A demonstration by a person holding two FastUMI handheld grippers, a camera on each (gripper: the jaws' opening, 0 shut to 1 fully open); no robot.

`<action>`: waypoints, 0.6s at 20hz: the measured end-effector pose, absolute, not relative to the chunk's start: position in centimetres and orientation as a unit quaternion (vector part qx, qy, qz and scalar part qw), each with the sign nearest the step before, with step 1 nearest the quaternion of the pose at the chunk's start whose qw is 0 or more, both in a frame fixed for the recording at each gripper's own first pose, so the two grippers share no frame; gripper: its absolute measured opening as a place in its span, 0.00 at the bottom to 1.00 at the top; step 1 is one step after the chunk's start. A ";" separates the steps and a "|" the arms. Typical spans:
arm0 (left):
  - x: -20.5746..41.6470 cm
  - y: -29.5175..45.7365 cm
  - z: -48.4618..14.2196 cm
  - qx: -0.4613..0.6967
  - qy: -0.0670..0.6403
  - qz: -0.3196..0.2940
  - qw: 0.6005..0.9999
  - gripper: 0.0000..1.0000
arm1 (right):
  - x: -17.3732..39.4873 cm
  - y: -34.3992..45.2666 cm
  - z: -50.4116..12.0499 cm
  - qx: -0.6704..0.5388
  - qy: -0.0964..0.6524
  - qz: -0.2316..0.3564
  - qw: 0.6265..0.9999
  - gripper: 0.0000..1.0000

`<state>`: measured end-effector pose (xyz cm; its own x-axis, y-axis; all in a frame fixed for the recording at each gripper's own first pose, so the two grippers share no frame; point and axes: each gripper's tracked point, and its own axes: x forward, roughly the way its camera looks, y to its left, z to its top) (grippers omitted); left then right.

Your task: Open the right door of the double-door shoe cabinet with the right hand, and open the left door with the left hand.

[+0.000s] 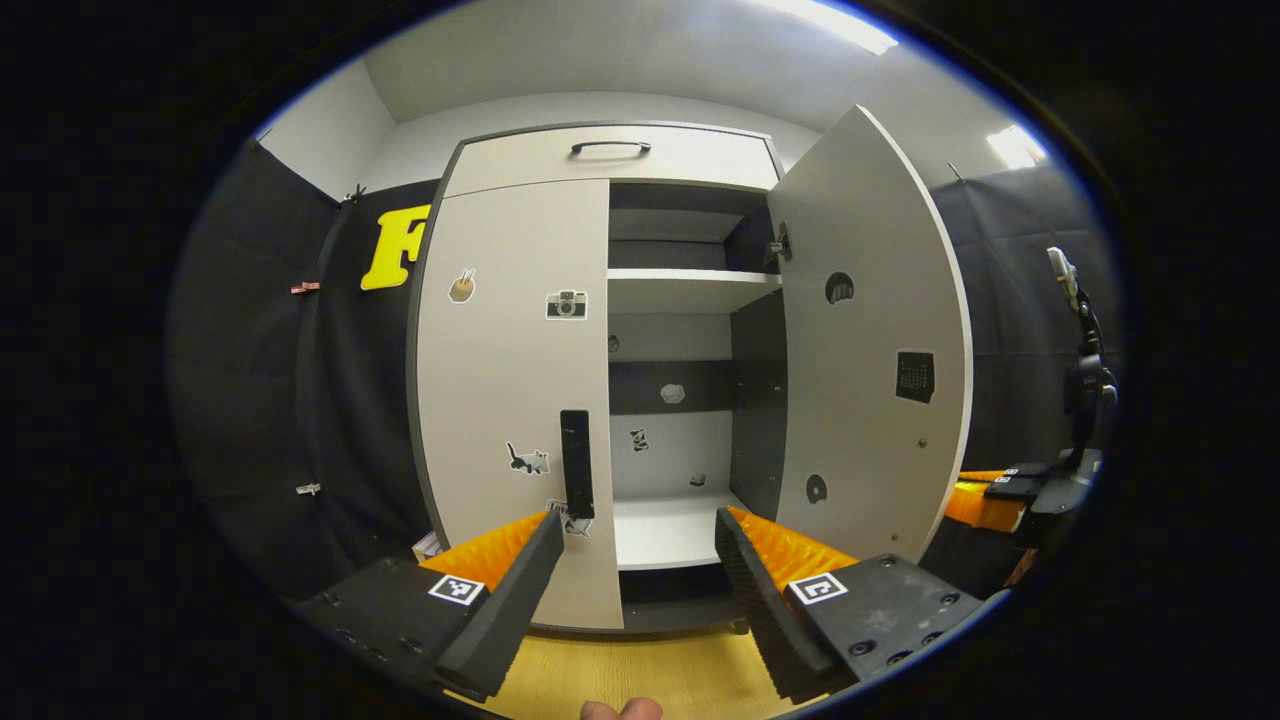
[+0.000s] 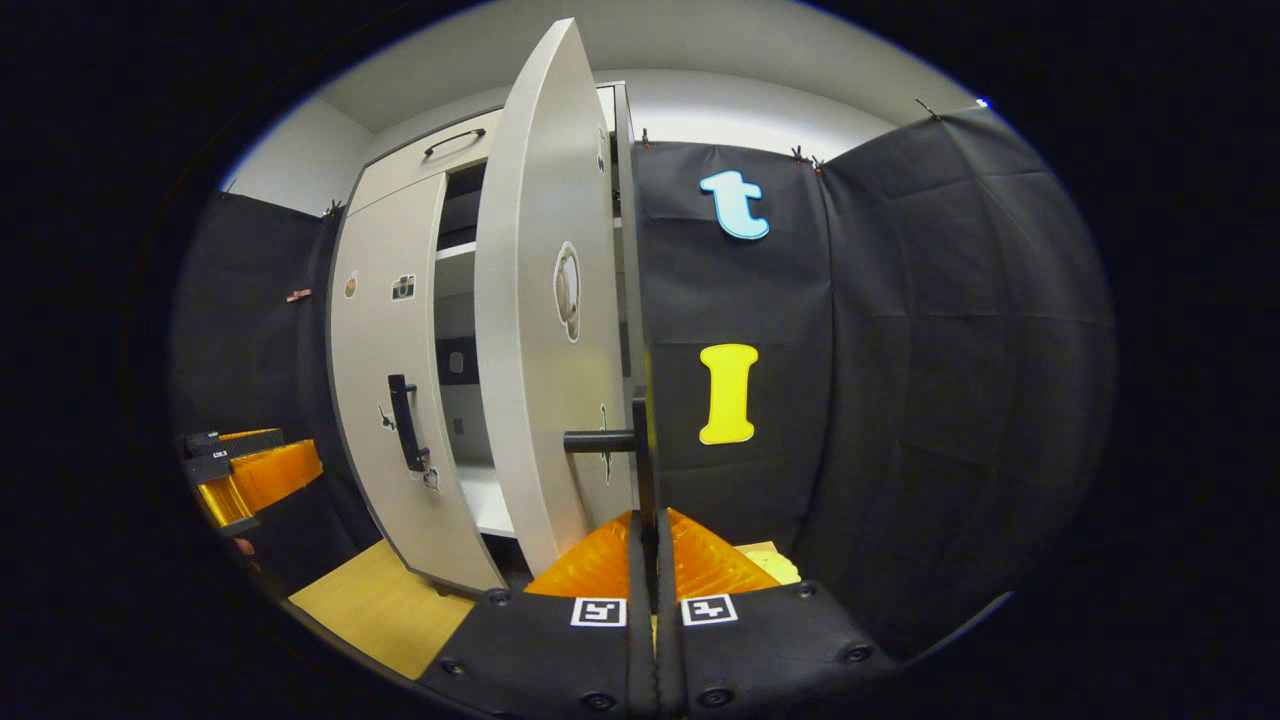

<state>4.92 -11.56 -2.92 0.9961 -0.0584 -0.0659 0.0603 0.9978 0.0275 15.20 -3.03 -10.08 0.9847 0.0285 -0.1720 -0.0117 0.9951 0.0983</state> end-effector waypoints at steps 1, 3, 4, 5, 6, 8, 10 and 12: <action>5.1 -11.6 -3.0 0.015 0.034 -0.030 0.999 0.94 | 15.1 -3.1 -10.0 0.048 0.086 0.009 0.995 0.05; 5.5 -11.7 -3.0 0.017 0.034 -0.031 0.999 0.95 | 15.1 -3.1 -9.8 0.048 0.083 0.009 0.995 0.05; 5.8 -11.7 -2.9 0.016 0.034 -0.032 0.999 0.95 | 14.8 -3.1 -9.6 0.052 0.081 0.013 0.995 0.05; 6.1 -11.5 -3.0 0.016 0.034 -0.032 0.999 0.95 | 14.9 -3.0 -9.6 0.055 0.082 0.013 0.995 0.11; 6.7 -11.3 -3.0 0.017 0.035 -0.029 0.999 0.95 | 14.6 -3.2 -9.5 0.057 0.080 0.008 0.995 0.13; 8.1 -10.6 -2.9 0.023 0.033 -0.023 0.999 0.94 | 14.5 -3.3 -9.0 0.059 0.072 0.003 0.996 0.20; 9.7 -9.6 -3.0 0.029 0.032 -0.014 0.999 0.94 | 14.2 -3.6 -8.6 0.056 0.064 -0.005 0.996 0.36; 11.5 -8.8 -3.1 0.031 0.030 -0.006 0.999 0.95 | 13.9 -4.3 -8.3 0.044 0.058 -0.015 0.997 0.64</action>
<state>11.47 -8.76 -3.15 0.9981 -0.0102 -0.0603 0.0139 0.9980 0.0620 13.88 -4.34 -8.34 0.9927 -0.0243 -0.1178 0.0345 0.9958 0.0853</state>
